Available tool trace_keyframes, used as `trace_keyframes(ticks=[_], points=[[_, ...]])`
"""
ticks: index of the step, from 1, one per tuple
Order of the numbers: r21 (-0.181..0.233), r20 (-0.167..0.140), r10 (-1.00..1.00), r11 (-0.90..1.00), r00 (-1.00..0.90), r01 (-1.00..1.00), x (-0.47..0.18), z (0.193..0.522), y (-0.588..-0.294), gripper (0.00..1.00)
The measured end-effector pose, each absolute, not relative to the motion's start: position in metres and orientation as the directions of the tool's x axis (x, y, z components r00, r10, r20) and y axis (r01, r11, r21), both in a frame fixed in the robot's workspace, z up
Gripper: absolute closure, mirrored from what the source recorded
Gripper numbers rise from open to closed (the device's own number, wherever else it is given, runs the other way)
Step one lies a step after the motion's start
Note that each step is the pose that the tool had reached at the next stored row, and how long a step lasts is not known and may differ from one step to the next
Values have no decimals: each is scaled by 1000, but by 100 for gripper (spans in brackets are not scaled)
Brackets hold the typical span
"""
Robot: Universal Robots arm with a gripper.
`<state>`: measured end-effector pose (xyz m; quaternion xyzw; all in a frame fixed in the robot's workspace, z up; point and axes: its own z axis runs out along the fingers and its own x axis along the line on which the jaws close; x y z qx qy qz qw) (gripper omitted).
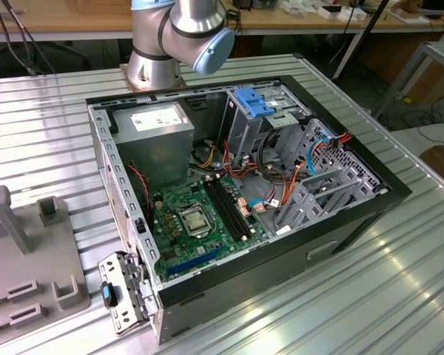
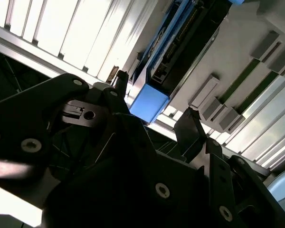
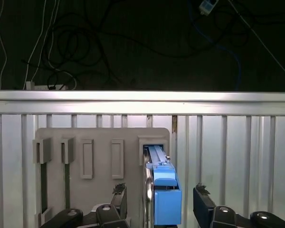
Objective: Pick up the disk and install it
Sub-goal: 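Pick up the disk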
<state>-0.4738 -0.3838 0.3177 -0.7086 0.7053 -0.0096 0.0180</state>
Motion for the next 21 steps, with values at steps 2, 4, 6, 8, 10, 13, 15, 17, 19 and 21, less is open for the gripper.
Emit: trace_keyframes(ticks=[2,4,6,8,10,13,15,17,19,21], points=[[-39,-12,-1000,-4,5,-999,-474,313,-384,34],[-39,-12,-1000,-4,5,-999,-474,308,-384,35],[-39,-15,-1000,-4,5,-999,-474,306,-384,48],[-39,-15,-1000,-4,5,-999,-474,306,-384,55],[-39,-15,-1000,-4,5,-999,-474,306,-384,55],[-39,-15,-1000,-2,3,-999,-474,306,-384,55],[-39,-14,-1000,2,-1,-999,-474,306,-383,55],[-39,-12,-1000,4,-4,-999,-474,306,-381,55],[-39,-12,-1000,5,-4,-999,-474,306,-381,55],[-39,-12,-1000,5,-5,-999,-474,306,-381,55]])
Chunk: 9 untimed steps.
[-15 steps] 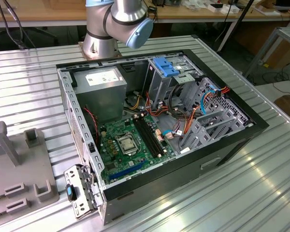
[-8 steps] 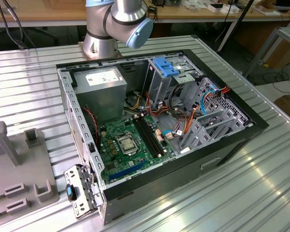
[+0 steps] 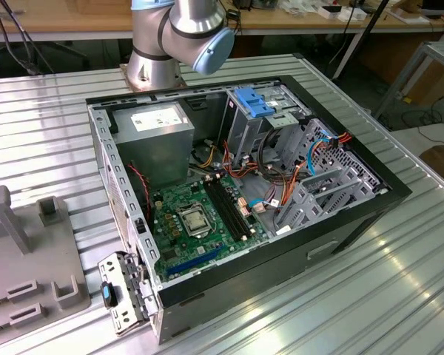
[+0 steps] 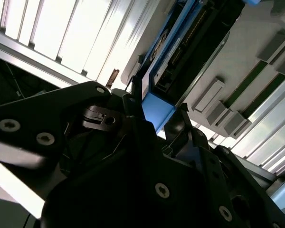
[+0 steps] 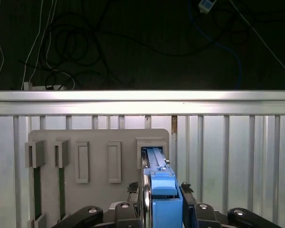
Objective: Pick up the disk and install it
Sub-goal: 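Pick up the disk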
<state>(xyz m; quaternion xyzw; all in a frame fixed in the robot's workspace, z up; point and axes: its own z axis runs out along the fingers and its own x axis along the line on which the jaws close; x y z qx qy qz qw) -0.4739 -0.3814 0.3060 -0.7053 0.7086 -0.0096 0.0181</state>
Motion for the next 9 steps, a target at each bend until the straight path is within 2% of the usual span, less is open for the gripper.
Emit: trace_keyframes(ticks=[2,3,9], points=[[-39,-12,-1000,5,-5,-999,-474,306,-381,56],[-39,-12,-1000,5,-5,-999,-474,306,-381,63],[-39,-12,-1000,5,-4,-999,-474,306,-382,63]])
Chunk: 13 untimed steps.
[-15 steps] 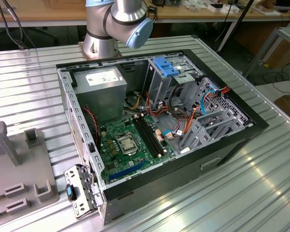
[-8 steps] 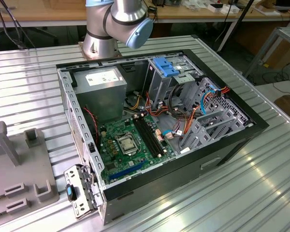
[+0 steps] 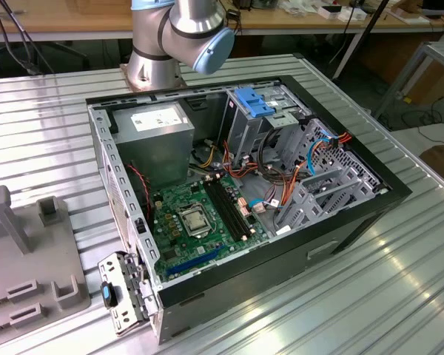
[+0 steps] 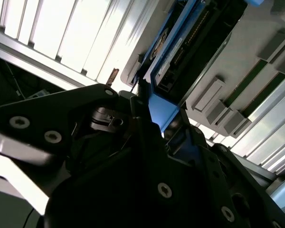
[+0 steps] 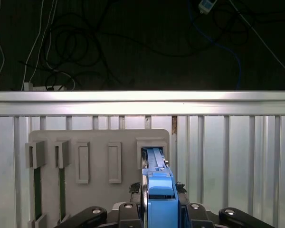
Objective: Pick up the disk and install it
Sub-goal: 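Pick up the disk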
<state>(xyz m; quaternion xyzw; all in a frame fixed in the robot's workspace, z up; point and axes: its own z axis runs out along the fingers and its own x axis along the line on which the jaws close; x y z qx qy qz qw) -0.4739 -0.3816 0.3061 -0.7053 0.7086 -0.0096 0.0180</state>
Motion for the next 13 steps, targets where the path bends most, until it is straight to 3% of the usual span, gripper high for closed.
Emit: trace_keyframes(ticks=[13], points=[[-39,-12,-1000,5,-4,-999,-474,306,-382,63]])
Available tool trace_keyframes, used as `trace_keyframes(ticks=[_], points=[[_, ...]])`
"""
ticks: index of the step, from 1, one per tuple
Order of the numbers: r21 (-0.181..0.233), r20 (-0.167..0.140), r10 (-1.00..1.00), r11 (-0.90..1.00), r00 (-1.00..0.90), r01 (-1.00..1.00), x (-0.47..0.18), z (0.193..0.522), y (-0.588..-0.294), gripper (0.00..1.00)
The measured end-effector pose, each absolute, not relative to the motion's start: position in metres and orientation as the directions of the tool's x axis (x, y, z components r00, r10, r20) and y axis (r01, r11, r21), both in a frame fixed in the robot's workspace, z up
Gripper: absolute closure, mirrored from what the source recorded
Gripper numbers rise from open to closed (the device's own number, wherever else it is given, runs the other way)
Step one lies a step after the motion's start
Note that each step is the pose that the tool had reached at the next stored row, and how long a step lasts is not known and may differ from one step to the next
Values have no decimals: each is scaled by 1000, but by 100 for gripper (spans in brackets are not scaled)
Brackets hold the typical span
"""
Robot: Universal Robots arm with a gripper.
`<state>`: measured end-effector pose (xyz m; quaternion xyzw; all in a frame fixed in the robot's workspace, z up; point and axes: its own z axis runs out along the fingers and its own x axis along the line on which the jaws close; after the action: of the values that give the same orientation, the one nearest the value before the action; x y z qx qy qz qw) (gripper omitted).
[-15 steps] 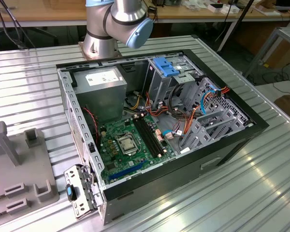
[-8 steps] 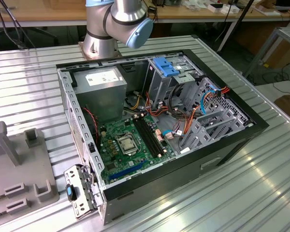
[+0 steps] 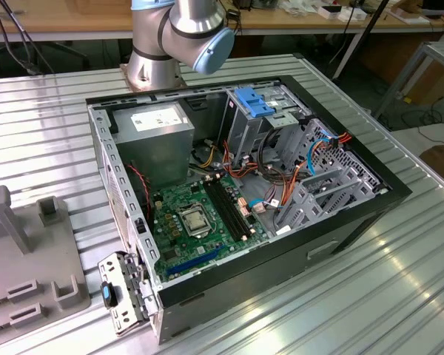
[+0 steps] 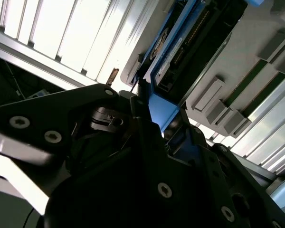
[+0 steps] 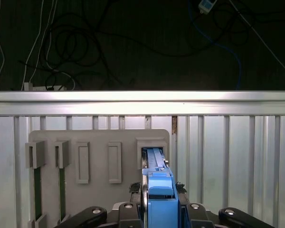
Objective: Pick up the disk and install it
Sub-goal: 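Pick up the disk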
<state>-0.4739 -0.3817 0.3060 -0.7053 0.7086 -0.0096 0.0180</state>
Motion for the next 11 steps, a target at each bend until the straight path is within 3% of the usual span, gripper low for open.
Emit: trace_keyframes(ticks=[11], points=[[-39,-12,-1000,5,-4,-999,-474,308,-382,63]])
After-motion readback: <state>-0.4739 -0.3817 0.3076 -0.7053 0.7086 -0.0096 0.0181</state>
